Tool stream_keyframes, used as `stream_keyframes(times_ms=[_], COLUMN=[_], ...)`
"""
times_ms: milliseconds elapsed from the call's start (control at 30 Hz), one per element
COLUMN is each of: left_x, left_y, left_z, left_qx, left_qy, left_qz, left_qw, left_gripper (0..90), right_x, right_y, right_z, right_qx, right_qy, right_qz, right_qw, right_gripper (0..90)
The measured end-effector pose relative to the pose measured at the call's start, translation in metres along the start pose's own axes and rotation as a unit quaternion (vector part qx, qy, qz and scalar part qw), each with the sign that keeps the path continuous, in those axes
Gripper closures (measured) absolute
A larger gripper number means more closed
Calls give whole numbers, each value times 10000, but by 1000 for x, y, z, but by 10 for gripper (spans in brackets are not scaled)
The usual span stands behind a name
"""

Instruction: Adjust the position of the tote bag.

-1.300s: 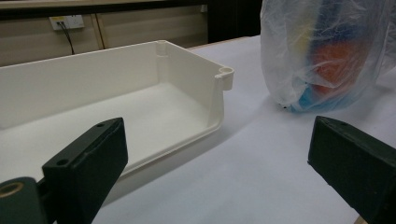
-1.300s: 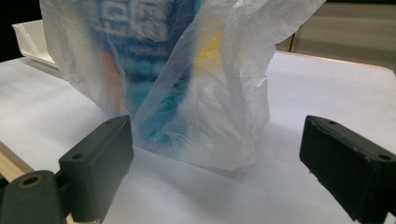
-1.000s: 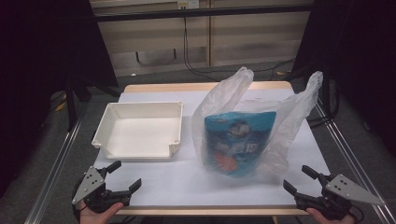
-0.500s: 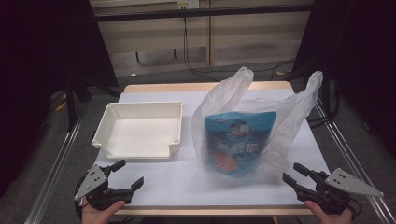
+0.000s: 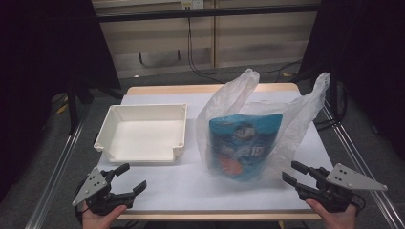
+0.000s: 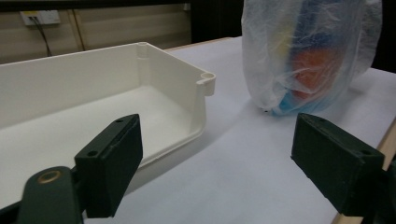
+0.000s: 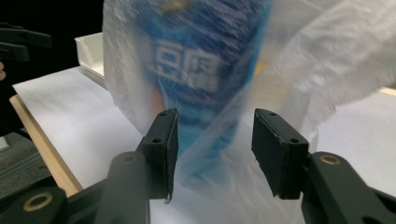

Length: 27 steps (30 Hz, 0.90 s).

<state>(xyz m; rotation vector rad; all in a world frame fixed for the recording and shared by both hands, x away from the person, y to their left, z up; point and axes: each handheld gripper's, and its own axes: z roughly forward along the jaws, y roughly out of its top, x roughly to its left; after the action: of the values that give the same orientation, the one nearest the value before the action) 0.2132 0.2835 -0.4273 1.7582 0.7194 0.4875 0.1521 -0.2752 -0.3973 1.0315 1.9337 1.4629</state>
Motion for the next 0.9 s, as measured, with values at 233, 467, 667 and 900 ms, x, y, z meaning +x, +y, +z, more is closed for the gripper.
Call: stream_keyframes(times_ms=[233, 467, 667, 900], left_x=[1, 1, 3, -5], left_y=[16, 28, 43, 30], left_z=[22, 40, 47, 57], left_qx=[-127, -33, -108, 70], left_qy=[-36, -286, -343, -629], left_qz=[49, 227, 182, 208], left_qw=[9999, 9993, 9992, 9978], left_gripper=[171, 171, 171, 171], right_x=[2, 3, -1, -7], right_y=[13, 30, 53, 74], right_z=[19, 20, 23, 24], right_qx=[8, -66, -148, -333], right_qy=[280, 508, 660, 681], right_qz=[-106, -172, -308, -318], right_qw=[9995, 9985, 9972, 9966], right_gripper=[571, 578, 564, 557])
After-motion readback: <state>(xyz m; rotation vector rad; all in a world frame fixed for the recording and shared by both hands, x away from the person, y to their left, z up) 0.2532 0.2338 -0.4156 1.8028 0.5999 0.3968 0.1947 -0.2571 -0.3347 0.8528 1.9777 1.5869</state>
